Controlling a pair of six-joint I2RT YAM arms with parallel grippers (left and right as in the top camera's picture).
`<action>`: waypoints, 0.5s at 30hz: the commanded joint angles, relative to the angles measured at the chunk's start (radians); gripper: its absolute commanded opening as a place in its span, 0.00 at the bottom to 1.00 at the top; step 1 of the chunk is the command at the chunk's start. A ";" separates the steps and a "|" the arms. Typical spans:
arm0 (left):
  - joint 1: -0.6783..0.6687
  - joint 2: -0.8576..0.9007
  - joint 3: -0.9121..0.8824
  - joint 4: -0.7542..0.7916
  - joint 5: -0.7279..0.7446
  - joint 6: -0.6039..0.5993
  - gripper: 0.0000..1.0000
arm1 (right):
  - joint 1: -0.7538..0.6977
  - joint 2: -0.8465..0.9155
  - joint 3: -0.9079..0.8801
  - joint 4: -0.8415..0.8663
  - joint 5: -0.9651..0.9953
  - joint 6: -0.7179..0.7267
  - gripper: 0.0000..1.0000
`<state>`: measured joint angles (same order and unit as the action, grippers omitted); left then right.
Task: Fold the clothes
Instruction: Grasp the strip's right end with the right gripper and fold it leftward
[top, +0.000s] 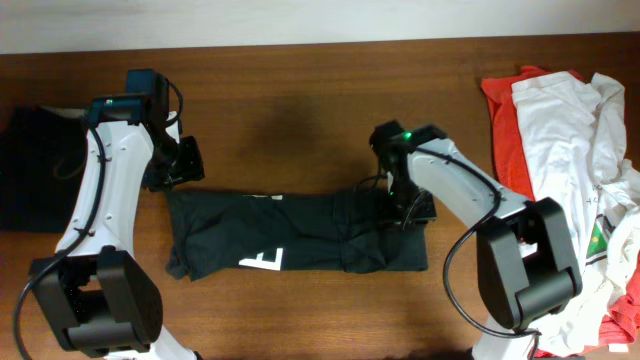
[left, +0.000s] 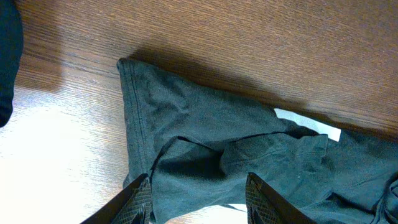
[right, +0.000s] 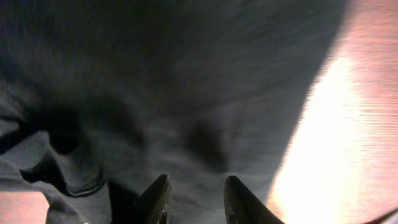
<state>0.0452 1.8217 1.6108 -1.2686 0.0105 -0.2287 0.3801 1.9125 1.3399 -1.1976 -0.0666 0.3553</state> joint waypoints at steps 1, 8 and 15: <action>-0.001 0.003 -0.008 -0.005 0.001 -0.002 0.49 | 0.063 -0.008 -0.022 0.010 -0.097 -0.056 0.32; -0.001 0.003 -0.008 -0.006 0.001 -0.002 0.49 | 0.164 -0.008 -0.022 0.068 -0.401 -0.323 0.33; -0.001 0.003 -0.008 -0.019 0.000 -0.002 0.49 | 0.154 -0.010 -0.018 0.076 -0.396 -0.320 0.33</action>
<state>0.0452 1.8217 1.6108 -1.2789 0.0109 -0.2287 0.5461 1.9125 1.3247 -1.1198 -0.4404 0.0608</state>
